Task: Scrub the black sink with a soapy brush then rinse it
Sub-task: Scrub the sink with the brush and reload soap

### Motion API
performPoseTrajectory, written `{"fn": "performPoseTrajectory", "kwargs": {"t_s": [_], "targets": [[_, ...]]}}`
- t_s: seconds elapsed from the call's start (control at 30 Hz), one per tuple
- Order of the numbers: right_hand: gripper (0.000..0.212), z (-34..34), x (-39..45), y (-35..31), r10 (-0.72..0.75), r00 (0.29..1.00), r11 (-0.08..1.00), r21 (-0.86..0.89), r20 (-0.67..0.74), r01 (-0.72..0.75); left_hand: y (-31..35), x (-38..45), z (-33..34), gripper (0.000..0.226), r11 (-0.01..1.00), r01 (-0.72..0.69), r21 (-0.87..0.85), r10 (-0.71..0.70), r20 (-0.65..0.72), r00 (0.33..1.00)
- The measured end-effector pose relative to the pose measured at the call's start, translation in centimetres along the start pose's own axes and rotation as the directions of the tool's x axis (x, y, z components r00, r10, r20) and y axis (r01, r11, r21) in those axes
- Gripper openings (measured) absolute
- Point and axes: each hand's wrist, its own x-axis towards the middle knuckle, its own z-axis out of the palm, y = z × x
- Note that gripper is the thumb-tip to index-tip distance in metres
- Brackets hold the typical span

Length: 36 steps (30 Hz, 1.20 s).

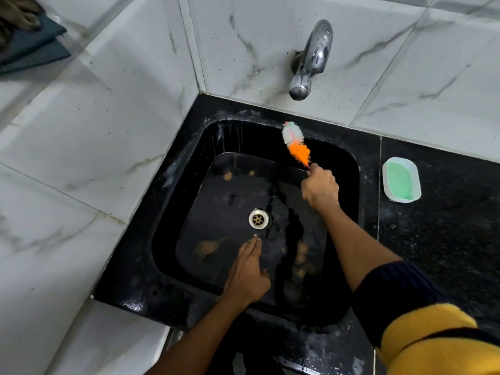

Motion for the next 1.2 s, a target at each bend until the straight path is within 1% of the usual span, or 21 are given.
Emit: {"fn": "performPoseTrajectory", "kwargs": {"t_s": [0.07,0.13,0.27,0.37,0.43,0.5,0.6,0.77,0.9,0.93,1.03,1.07,1.1,1.2], "targets": [[0.022,-0.8,1.4,-1.0,-0.075,0.997,0.994,-0.081,0.008,0.075,0.0,-0.1,0.0,0.08,1.0,-0.007,0.002,0.007,-0.007,1.0],[0.021,-1.3,2.8,-1.9,-0.141,0.989,0.981,-0.132,0.034,0.145,0.0,-0.1,-0.1,0.08,1.0,-0.012,-0.003,0.012,-0.018,1.0],[0.02,-2.2,4.3,-2.2,-0.227,0.973,0.95,-0.21,0.049,0.233,-0.2,0.0,0.0,0.08,1.0,-0.009,-0.018,0.009,-0.025,1.0],[0.022,-4.1,4.9,0.3,-0.234,0.972,0.914,-0.338,0.015,0.226,-0.3,0.1,0.1,0.08,1.0,-0.011,-0.023,0.01,-0.03,0.999],[0.026,-6.0,5.3,3.2,-0.204,0.979,0.888,-0.426,-0.025,0.174,-0.3,0.2,0.1,0.079,0.999,-0.017,-0.032,0.016,-0.03,0.999],[0.03,-7.9,5.7,5.6,-0.181,0.982,0.872,-0.471,-0.061,0.132,-0.3,0.3,0.2,0.078,0.999,-0.02,-0.043,0.018,-0.033,0.999],[0.03,-9.2,6.6,6.1,-0.226,0.973,0.858,-0.481,-0.039,0.18,-0.3,0.3,0.3,0.078,0.999,-0.014,-0.049,0.012,-0.037,0.999],[0.025,-7.4,7.9,0.0,-0.397,0.918,0.83,-0.434,-0.021,0.349,-0.3,0.0,0.1,0.08,0.998,0.001,-0.056,-0.004,-0.046,0.999],[0.029,-5.8,8.5,-3.5,-0.411,0.911,0.838,-0.401,-0.02,0.369,-0.5,0.1,0.0,0.081,0.998,0.021,-0.063,-0.025,-0.051,0.998],[0.029,-5.7,8.6,-3.6,-0.424,0.906,0.828,-0.409,-0.007,0.384,-0.5,0.2,0.0,0.082,0.998,0.025,-0.063,-0.029,-0.053,0.998],[0.026,-5.8,8.5,-3.0,-0.468,0.881,0.744,-0.506,0.071,0.436,-0.4,0.3,0.0,0.082,0.997,0.034,-0.067,-0.038,-0.057,0.998],[0.026,-6.0,8.5,-2.6,-0.465,0.882,0.729,-0.53,0.083,0.434,-0.3,0.4,0.0,0.082,0.997,0.038,-0.07,-0.042,-0.054,0.998],[0.027,-6.2,8.5,-2.1,-0.448,0.891,0.735,-0.535,0.076,0.416,-0.3,0.4,0.0,0.082,0.996,0.041,-0.075,-0.045,-0.047,0.998],[0.028,-6.5,8.5,-0.7,-0.379,0.925,0.821,-0.469,-0.019,0.326,-0.4,0.6,0.1,0.082,0.995,0.052,-0.082,-0.055,-0.04,0.998]]}}
